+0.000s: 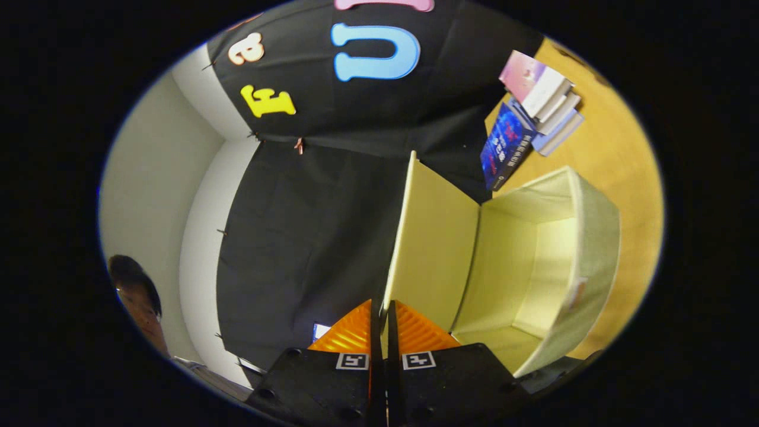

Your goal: Open the storage box then place both shoes into the box .Put the left shoe in first, then the right shoe, with the right side of both shoes facing outward in a uniform manner.

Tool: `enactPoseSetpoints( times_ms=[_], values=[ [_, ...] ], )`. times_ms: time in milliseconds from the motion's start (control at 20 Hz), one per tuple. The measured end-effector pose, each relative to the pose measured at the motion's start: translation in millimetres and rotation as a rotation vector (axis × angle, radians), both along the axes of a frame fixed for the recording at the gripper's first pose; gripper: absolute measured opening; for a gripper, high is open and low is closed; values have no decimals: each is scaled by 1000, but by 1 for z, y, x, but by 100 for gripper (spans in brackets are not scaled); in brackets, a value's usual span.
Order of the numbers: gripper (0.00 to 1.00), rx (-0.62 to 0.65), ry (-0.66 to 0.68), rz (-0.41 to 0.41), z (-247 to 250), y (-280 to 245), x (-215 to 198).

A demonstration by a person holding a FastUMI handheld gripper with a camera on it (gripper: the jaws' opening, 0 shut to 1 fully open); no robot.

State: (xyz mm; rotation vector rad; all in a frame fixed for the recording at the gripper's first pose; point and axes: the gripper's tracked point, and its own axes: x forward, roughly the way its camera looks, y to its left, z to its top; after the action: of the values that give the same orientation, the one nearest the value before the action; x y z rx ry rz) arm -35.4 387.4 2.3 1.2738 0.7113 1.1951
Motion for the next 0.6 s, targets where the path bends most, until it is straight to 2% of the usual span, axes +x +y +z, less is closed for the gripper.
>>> enactPoseSetpoints(
  times_ms=[150, 450, 550, 600],
  values=[
    [6, -62, -76, 35, 23, 45, -3],
    [6, -126, -81, 101, 28, 120, -10],
    [9, -167, -81, 107, 20, 139, -8],
    [14, -178, -83, 110, 17, 143, -8]
  ],
)
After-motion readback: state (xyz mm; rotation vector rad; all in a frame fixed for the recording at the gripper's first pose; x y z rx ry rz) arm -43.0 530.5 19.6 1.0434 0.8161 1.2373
